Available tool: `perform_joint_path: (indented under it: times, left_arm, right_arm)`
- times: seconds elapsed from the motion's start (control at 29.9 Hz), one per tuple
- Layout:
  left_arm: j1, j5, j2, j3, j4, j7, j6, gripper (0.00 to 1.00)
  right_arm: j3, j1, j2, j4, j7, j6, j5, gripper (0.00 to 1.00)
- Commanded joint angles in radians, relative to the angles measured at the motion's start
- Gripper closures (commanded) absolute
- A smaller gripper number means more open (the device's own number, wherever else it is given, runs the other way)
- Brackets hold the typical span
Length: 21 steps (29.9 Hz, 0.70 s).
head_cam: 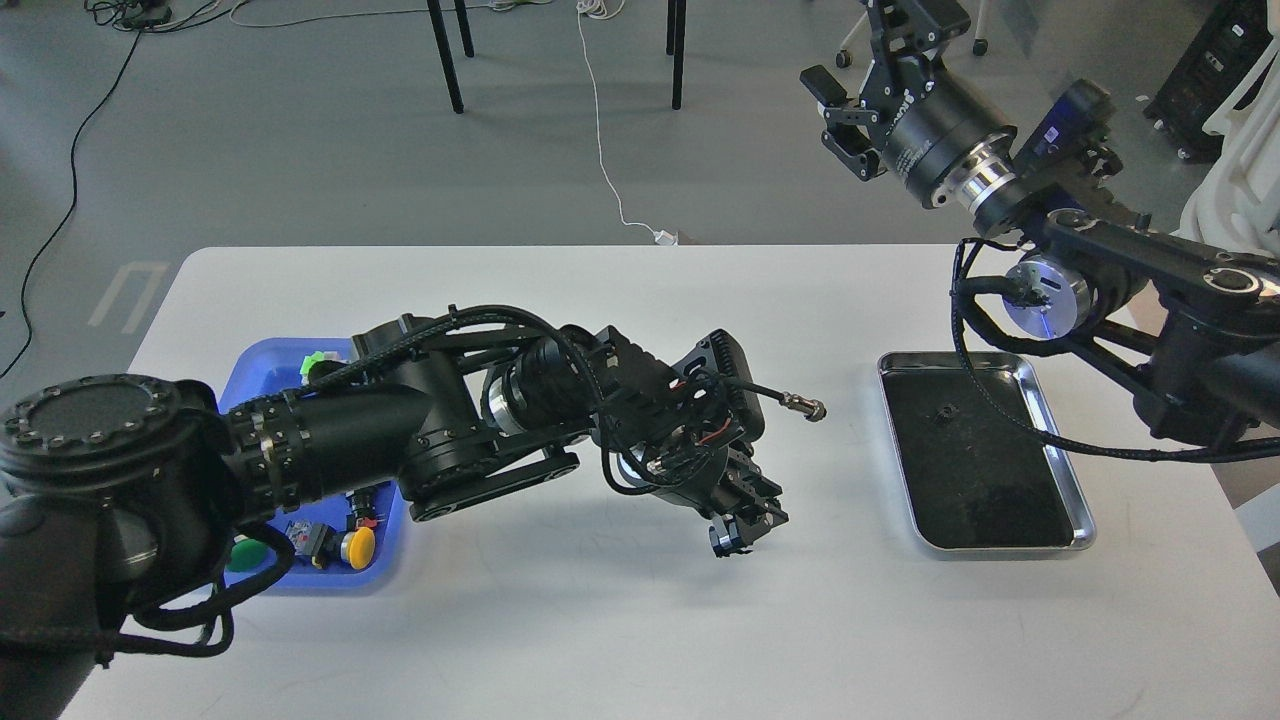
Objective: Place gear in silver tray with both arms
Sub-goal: 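Carry the gear toward the table center with the left arm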
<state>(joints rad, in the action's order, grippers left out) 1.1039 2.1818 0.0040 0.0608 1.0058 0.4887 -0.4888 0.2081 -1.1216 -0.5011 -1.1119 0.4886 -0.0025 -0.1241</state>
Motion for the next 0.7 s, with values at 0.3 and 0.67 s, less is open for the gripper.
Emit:
perform_joint_path:
  times: [0.3, 0.67]
  left_arm:
    - [-0.007, 0.0, -0.004, -0.039, -0.095, 0.0, 0.0, 0.86]
    - [-0.012, -0.008, -0.004, -0.072, -0.141, 0.0, 0.0, 0.79]
  right_arm:
    - [-0.021, 0.005, 0.003, 0.014, 0.0, 0.001, -0.002, 0.02]
    - [-0.023, 0.02, 0.004, 0.024, 0.0, 0.001, -0.005, 0.02]
